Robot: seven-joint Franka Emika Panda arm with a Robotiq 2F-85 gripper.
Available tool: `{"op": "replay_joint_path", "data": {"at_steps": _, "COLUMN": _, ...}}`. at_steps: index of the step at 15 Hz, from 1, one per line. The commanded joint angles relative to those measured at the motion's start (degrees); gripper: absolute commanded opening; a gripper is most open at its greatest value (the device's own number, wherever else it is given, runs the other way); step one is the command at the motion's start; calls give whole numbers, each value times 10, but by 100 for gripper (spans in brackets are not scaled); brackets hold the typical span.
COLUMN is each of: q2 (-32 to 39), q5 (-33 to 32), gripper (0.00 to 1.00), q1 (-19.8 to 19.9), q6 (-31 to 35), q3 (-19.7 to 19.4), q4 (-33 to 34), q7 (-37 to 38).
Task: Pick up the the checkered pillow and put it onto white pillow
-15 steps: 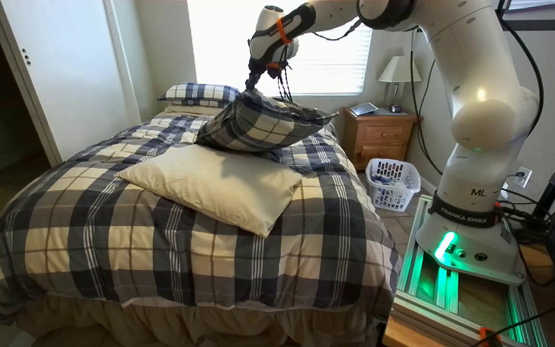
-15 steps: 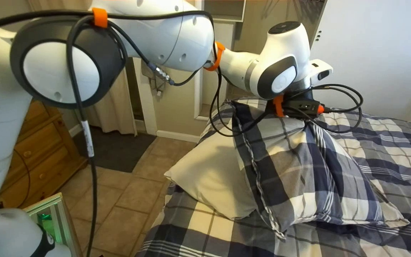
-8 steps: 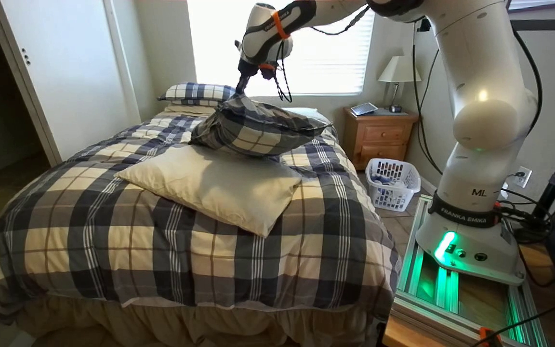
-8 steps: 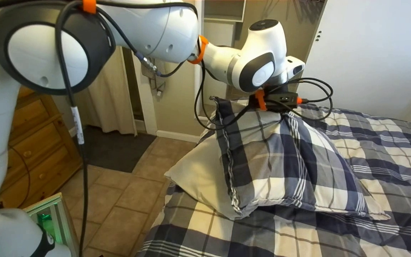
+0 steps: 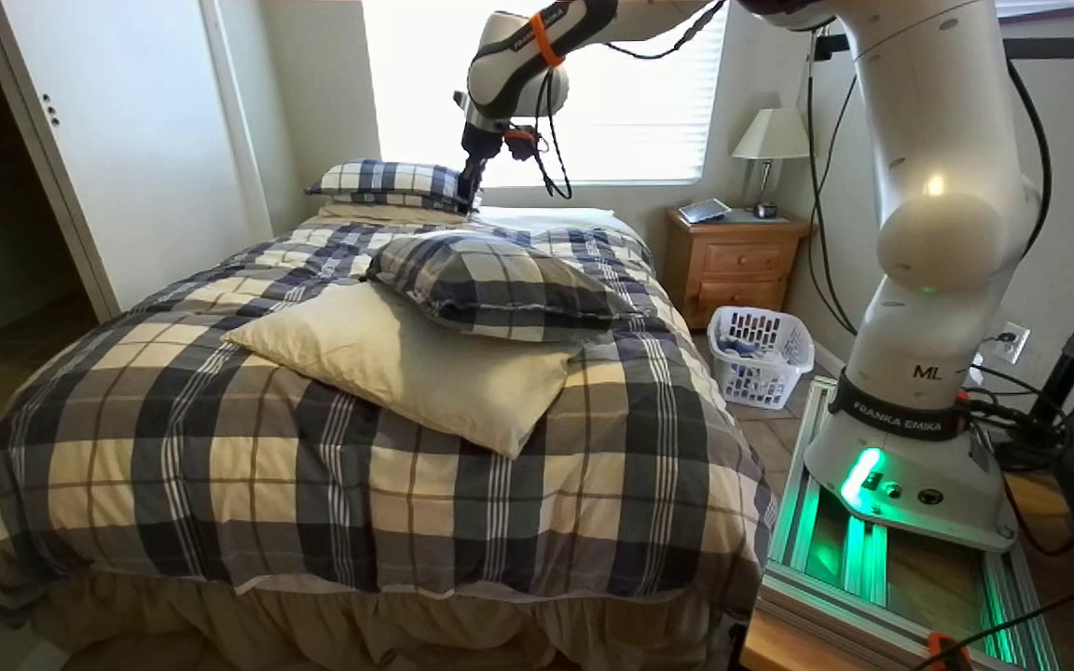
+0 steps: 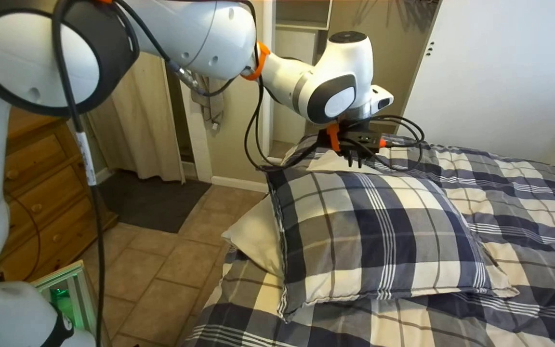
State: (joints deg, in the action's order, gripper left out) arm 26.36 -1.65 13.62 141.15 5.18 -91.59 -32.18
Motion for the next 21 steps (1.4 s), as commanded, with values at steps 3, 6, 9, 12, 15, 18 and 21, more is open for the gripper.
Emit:
{"op": "replay_joint_path", "data": {"at_steps": 3, "q2": 3, "q5": 91, "gripper": 73, "q1": 25, "q6": -65, "q3": -23, "q4": 30, "q7": 59}}
{"op": "replay_joint_path", "data": {"at_steps": 6, "q2": 34, "q5": 117, "gripper": 93, "q1": 37, "q6": -98, "q3": -46, "q4": 64, "q7": 102}}
{"op": "replay_joint_path", "data": {"at_steps": 9, "q2": 71, "q5": 163, "gripper": 100, "q1": 57, "q6": -109, "q3": -49, "q4": 101, "q7": 135}}
{"op": "replay_joint_path", "data": {"at_steps": 12, "q2": 116, "q5": 230, "gripper": 100, "q1": 83, "q6": -130, "q3": -33, "q4": 150, "q7": 141}}
{"op": "replay_joint_path", "data": {"at_steps": 15, "q2": 161, "q5": 258, "gripper": 100, "q1": 90, "q6": -161, "q3": -33, "q4": 199, "q7": 175}}
{"op": "replay_joint_path", "data": {"at_steps": 18, "q2": 204, "q5": 251, "gripper": 100, "q1": 86, "q6": -184, "q3": -40, "q4": 246, "q7": 213}}
{"op": "replay_joint_path", "data": {"at_steps": 21, "q2": 246, "q5": 249, "gripper": 100, "q1": 87, "q6": -193, "q3": -36, "q4": 292, "q7": 234}}
